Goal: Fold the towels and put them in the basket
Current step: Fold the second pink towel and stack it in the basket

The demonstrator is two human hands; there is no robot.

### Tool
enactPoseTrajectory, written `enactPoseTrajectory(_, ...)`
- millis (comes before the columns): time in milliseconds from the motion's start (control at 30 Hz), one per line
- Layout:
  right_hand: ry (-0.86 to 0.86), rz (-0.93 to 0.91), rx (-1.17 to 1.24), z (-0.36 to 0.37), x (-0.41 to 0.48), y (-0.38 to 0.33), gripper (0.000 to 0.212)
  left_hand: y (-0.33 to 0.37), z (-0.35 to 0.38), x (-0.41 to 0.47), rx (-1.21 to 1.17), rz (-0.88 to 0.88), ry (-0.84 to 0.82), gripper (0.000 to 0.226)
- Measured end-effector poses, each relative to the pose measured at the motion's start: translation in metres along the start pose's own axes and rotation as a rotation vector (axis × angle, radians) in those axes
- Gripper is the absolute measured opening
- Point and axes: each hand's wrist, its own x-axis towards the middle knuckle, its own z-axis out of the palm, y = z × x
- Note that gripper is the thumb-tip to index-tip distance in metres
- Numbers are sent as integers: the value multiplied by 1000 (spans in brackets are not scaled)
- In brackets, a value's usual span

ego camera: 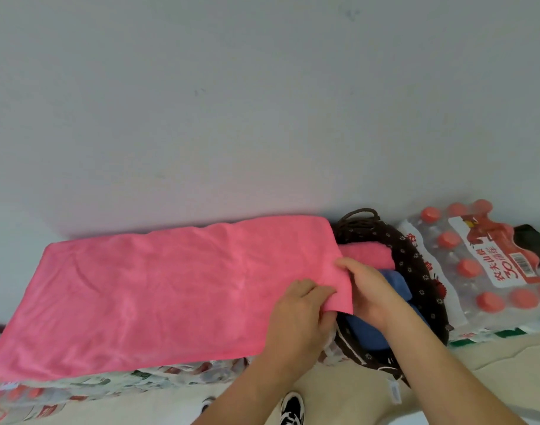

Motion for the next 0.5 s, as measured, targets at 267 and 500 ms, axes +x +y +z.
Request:
enactPoseTrajectory(267,119,-253,-349,42,39,-60,26,10,-15,-2,-511,-403,-204,11)
enactPoseTrajectory(500,-22,-469,-473,121,32,-70,23,-12,-61,-13,-662,-359,-266,44)
